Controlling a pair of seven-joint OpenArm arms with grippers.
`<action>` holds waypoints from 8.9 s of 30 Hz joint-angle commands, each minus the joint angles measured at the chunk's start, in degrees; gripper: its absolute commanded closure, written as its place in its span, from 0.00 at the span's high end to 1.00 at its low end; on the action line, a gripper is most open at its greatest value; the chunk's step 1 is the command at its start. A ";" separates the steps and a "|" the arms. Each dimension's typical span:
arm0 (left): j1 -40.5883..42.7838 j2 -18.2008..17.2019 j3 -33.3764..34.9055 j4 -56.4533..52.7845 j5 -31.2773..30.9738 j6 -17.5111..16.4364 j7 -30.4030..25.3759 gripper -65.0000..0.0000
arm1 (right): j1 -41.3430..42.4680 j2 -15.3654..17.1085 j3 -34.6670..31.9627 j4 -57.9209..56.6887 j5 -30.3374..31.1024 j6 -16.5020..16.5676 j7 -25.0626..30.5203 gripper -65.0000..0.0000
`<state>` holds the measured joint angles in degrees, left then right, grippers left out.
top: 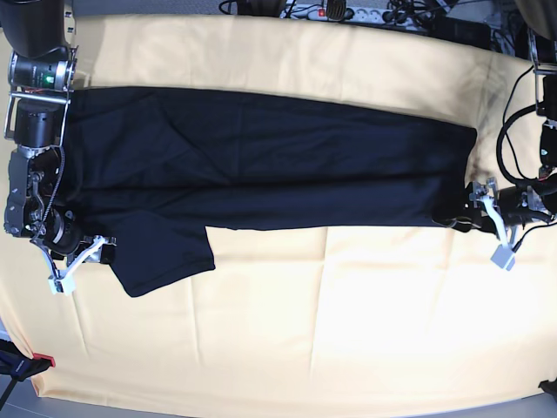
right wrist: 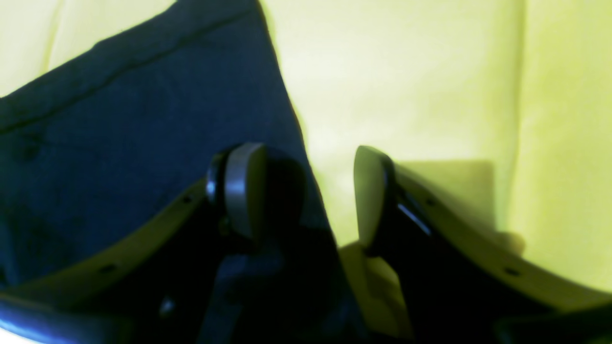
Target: Fold the T-shirt properly
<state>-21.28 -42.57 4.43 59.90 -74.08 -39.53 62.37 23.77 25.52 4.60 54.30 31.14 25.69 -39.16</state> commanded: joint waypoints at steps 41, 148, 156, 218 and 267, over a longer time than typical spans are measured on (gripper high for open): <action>-1.27 -1.22 -0.59 0.72 -3.32 -0.47 -1.11 0.62 | -14.45 5.18 0.31 37.51 27.74 14.31 -17.46 0.00; 8.24 0.39 -4.22 0.74 -10.92 3.96 16.57 0.62 | -39.32 1.95 9.66 49.92 10.58 10.32 -14.38 0.00; 8.24 2.12 -4.22 0.74 -10.92 4.00 17.29 0.54 | -39.32 1.97 9.66 49.92 10.54 10.32 -14.40 0.00; 2.56 -9.94 -4.24 14.43 -10.92 7.43 17.63 0.00 | -39.32 -4.90 9.64 42.01 1.84 8.13 -9.27 0.00; 12.22 17.42 -4.22 37.48 -10.92 10.69 16.79 0.70 | -39.32 -4.85 9.66 42.01 5.25 7.74 -12.50 0.30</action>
<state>-8.03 -24.47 0.67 96.38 -83.57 -28.86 79.66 -15.38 20.16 14.37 96.36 37.12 33.47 -48.66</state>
